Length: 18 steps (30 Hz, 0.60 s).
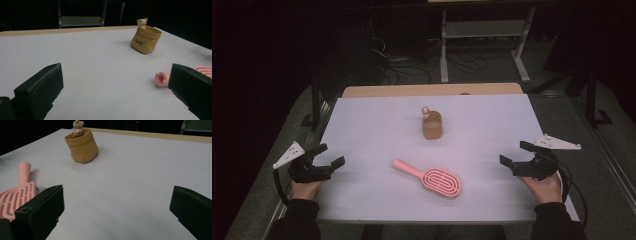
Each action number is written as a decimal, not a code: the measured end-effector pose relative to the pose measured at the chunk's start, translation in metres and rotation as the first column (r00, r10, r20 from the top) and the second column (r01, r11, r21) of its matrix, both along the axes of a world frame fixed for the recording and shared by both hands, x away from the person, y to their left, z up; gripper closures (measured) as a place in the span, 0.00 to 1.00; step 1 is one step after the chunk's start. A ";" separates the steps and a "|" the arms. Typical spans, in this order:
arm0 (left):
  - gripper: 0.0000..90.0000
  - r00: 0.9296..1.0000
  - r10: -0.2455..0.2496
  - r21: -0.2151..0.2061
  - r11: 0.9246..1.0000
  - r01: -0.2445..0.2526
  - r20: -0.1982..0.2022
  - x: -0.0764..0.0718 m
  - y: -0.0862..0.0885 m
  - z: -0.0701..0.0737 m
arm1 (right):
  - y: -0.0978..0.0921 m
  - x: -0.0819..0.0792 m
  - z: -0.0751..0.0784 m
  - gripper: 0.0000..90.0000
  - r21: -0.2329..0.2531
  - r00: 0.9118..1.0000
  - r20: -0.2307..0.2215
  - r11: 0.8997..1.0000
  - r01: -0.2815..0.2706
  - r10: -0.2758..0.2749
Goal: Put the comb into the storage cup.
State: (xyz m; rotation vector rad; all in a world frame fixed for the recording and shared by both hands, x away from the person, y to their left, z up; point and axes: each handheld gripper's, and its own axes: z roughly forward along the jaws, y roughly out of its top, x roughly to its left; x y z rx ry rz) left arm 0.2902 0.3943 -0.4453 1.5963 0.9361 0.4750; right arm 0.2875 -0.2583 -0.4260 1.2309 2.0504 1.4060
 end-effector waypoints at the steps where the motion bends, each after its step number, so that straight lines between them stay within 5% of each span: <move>1: 0.00 1.000 0.000 0.000 1.000 0.000 0.000 0.000 0.000 0.000 | 0.000 0.000 0.000 0.00 -0.001 1.000 -0.001 1.000 -0.002 0.002; 18: 0.00 0.998 -0.063 0.015 0.998 0.063 -0.003 0.003 -0.006 0.000 | 0.001 -0.003 0.000 0.00 -0.001 1.000 0.009 1.000 -0.019 0.019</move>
